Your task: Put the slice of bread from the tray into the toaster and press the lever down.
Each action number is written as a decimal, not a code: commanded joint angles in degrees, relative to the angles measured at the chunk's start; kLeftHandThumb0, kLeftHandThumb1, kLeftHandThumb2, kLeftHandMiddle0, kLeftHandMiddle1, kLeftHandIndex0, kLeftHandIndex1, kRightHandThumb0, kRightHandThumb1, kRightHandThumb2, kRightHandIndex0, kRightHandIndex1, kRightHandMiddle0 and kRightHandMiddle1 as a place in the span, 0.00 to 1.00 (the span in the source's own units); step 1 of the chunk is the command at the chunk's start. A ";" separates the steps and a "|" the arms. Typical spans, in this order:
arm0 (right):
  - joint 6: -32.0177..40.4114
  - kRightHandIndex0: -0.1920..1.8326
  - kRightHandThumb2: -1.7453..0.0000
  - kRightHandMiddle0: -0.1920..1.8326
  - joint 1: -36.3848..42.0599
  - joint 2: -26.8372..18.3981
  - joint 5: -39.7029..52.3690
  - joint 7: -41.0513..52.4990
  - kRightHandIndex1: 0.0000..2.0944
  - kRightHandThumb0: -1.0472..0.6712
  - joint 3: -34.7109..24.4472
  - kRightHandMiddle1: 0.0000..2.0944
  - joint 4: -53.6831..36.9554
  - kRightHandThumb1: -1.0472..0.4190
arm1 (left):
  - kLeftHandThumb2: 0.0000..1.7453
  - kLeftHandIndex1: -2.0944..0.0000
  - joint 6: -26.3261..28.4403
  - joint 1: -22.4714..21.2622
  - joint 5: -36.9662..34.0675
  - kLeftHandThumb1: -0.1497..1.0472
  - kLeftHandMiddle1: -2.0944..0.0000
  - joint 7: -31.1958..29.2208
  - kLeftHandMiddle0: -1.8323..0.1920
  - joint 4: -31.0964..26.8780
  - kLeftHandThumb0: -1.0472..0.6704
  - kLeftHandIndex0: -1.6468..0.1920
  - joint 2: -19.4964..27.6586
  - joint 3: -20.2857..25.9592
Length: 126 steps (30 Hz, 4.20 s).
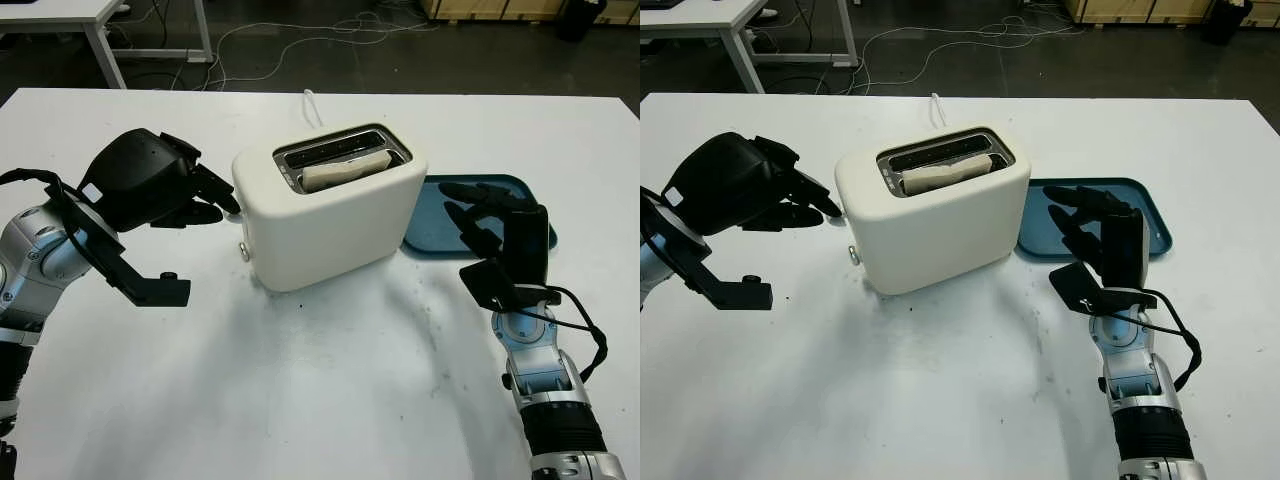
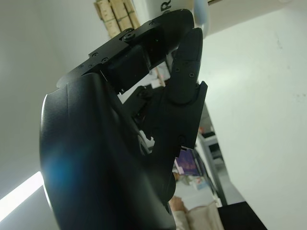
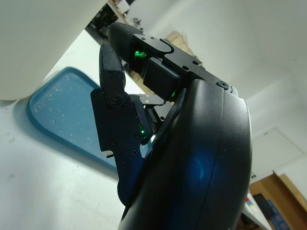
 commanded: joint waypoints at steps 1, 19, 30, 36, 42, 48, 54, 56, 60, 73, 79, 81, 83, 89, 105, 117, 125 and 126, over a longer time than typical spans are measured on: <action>-0.43 0.40 0.91 0.65 0.08 0.18 0.74 -0.12 0.74 0.42 0.04 0.05 0.67 0.09 | 0.08 0.86 0.27 0.80 0.04 0.89 0.45 0.09 0.44 -0.02 0.38 0.29 0.65 0.37; -0.89 0.40 0.91 0.64 0.36 0.06 1.35 -0.12 0.74 0.43 0.17 0.06 0.97 0.09 | 0.08 0.85 -0.11 1.17 0.02 0.89 0.45 0.53 0.44 0.88 0.39 0.30 0.24 -0.22; -0.98 0.40 0.91 0.64 0.47 0.17 1.89 0.15 0.73 0.43 0.05 0.06 1.08 0.09 | 0.09 0.84 -0.29 1.56 0.16 0.89 0.42 0.51 0.45 0.90 0.38 0.30 -0.19 -0.56; -1.68 0.40 0.91 0.64 0.43 -0.08 1.82 -0.21 0.74 0.43 0.19 0.07 1.35 0.09 | 0.10 0.82 -0.29 1.77 -0.09 0.89 0.42 0.27 0.45 0.86 0.37 0.31 -0.25 -0.75; -1.63 0.40 0.92 0.64 0.47 -0.11 1.80 -0.13 0.74 0.44 0.13 0.07 1.31 0.09 | 0.07 0.80 0.63 2.10 0.22 0.89 0.42 -1.01 0.44 0.82 0.39 0.31 -0.36 -1.73; -1.12 0.40 0.91 0.64 0.58 -0.24 2.02 0.37 0.74 0.43 -0.01 0.08 0.70 0.09 | 0.08 0.76 0.99 1.80 1.63 0.89 0.44 -2.09 0.44 3.48 0.39 0.33 -0.25 -4.34; -1.50 0.40 0.91 0.64 0.66 -0.48 2.00 0.41 0.75 0.43 -0.12 0.08 0.69 0.09 | 0.07 0.77 0.81 1.51 0.97 0.89 0.43 -2.68 0.44 7.73 0.40 0.34 -0.80 -6.91; -1.73 0.40 0.91 0.64 0.71 -0.57 2.01 0.40 0.75 0.42 -0.15 0.09 0.66 0.09 | 0.08 0.77 1.12 1.89 0.52 0.89 0.42 -2.88 0.44 9.49 0.40 0.34 -1.50 -7.78; -1.65 0.40 0.91 0.63 0.94 -0.62 2.35 0.78 0.75 0.42 -0.23 0.09 0.24 0.09 | 0.10 0.80 3.50 2.64 0.31 0.89 0.44 -4.58 0.47 12.43 0.41 0.37 -2.58 -10.00; -2.96 0.41 0.92 0.63 0.81 -0.58 3.03 1.72 0.74 0.43 -0.60 0.12 0.68 0.09 | 0.06 0.81 -0.36 7.03 -2.54 0.89 0.43 5.49 0.46 22.97 0.44 0.35 -9.95 -13.81; -2.58 0.41 0.92 0.62 0.93 -0.36 3.09 1.93 0.74 0.44 -0.71 0.13 0.18 0.09 | 0.07 0.79 0.24 7.22 -3.10 0.89 0.42 4.04 0.48 21.16 0.44 0.37 -9.58 -14.19; -3.16 0.41 0.93 0.61 0.80 -0.31 3.13 1.74 0.74 0.45 -0.71 0.14 0.40 0.09 | 0.07 0.78 0.80 7.35 -3.36 0.89 0.42 3.44 0.48 20.10 0.43 0.37 -9.25 -14.26; -3.68 0.41 0.93 0.61 0.64 -0.34 3.06 1.54 0.74 0.45 -0.69 0.14 0.74 0.09 | 0.07 0.78 1.39 7.55 -3.54 0.89 0.42 3.25 0.48 19.18 0.43 0.37 -9.02 -14.38; -3.73 0.41 0.93 0.60 0.42 -0.11 2.93 1.44 0.73 0.46 -0.58 0.16 0.89 0.09 | 0.06 0.78 0.79 7.43 -4.11 0.89 0.43 3.20 0.47 18.12 0.43 0.37 -8.03 -14.75; -3.63 0.41 0.93 0.54 0.72 -0.35 3.33 2.00 0.74 0.45 -0.67 0.28 1.35 0.09 | 0.08 0.81 31.10 -1.46 12.04 0.89 0.51 -26.30 0.48 18.92 0.36 0.32 -18.01 -33.94; -3.71 0.41 0.93 0.54 0.43 -0.96 2.89 2.15 0.74 0.42 -0.63 0.30 1.80 0.09 | 0.14 0.72 36.54 0.54 9.32 0.89 0.44 -24.37 0.51 16.35 0.39 0.34 -17.46 -36.27; -2.81 0.41 0.93 0.52 0.66 -0.78 3.24 2.60 0.73 0.41 -0.73 0.32 1.30 0.09 | 0.09 0.41 37.22 2.18 5.71 0.89 0.24 -19.76 0.53 14.27 0.40 0.44 -17.81 -33.30; -2.87 0.41 0.93 0.52 0.70 -0.79 3.25 2.57 0.72 0.41 -0.77 0.32 1.31 0.09 | 0.08 0.33 37.68 2.79 5.46 0.89 0.20 -18.42 0.54 13.59 0.40 0.48 -18.05 -32.67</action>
